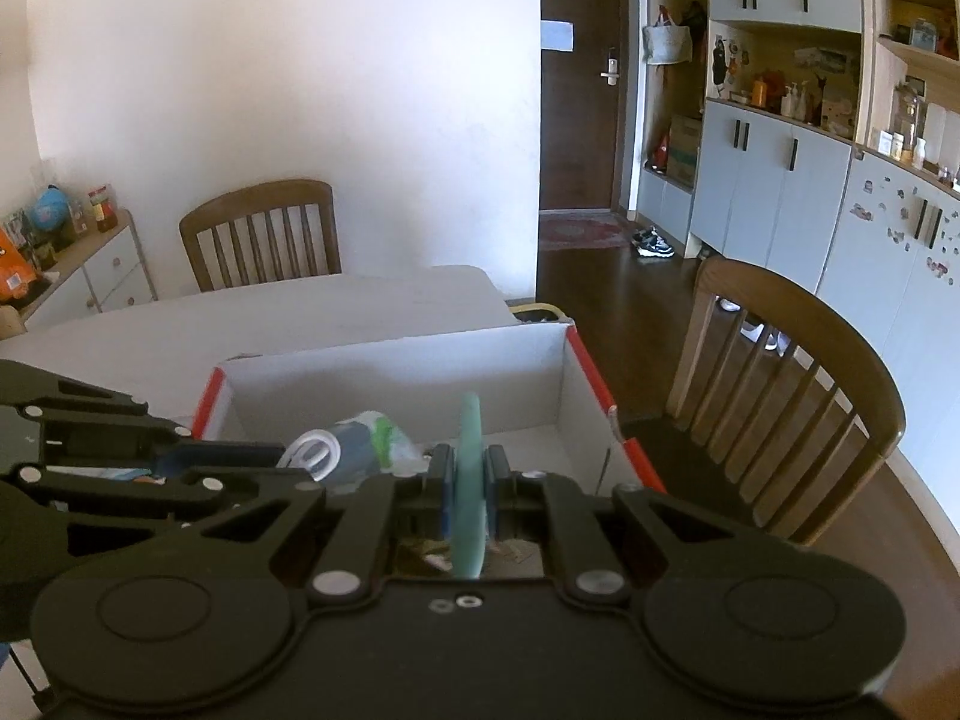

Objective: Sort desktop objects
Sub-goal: 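Lower teal stick into shoebox with right tool while left tool lowers cable, then open right tool to drop teal stick while left tool releases cable, then withdraw both tools from the shoebox back over the mat, then move right tool to white sausage packet while left tool approaches blue packet, then close right tool on sausage packet while left tool grasps blue packet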

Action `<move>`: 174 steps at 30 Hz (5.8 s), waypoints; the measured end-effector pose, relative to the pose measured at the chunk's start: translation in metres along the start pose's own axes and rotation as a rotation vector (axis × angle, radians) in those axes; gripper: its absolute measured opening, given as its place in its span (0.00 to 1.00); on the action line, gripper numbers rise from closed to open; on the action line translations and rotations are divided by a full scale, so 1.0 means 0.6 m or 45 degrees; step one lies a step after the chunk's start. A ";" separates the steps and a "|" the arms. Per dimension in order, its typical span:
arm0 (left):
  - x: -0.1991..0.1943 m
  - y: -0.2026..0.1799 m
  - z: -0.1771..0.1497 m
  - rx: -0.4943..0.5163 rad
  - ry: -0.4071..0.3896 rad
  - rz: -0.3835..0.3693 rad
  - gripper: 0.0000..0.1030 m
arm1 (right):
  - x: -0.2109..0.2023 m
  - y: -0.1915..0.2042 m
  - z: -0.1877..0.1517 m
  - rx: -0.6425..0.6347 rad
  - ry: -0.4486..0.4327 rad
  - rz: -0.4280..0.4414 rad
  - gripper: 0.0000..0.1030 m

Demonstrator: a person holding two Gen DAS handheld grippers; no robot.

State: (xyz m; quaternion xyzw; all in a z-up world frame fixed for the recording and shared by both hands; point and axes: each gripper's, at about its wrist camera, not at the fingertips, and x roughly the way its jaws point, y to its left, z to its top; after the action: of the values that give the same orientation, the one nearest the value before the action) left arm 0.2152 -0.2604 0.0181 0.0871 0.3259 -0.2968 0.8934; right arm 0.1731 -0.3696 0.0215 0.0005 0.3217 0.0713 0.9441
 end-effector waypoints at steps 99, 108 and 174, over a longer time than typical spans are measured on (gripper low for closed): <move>-0.149 0.102 -0.120 -0.172 0.063 -0.158 1.00 | -0.031 0.139 -0.015 -0.081 0.005 0.147 0.78; -0.201 0.182 -0.174 -0.216 0.057 -0.051 1.00 | -0.033 0.230 -0.016 -0.088 -0.009 0.170 0.78; -0.079 0.396 -0.341 -0.150 0.022 0.272 0.58 | 0.262 0.430 -0.091 -0.178 0.230 0.150 0.64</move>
State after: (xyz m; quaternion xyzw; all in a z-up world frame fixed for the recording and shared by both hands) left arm 0.2172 0.0254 -0.1190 0.0712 0.3392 -0.1794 0.9207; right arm 0.2283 -0.0955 -0.1053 -0.0530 0.3993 0.1487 0.9031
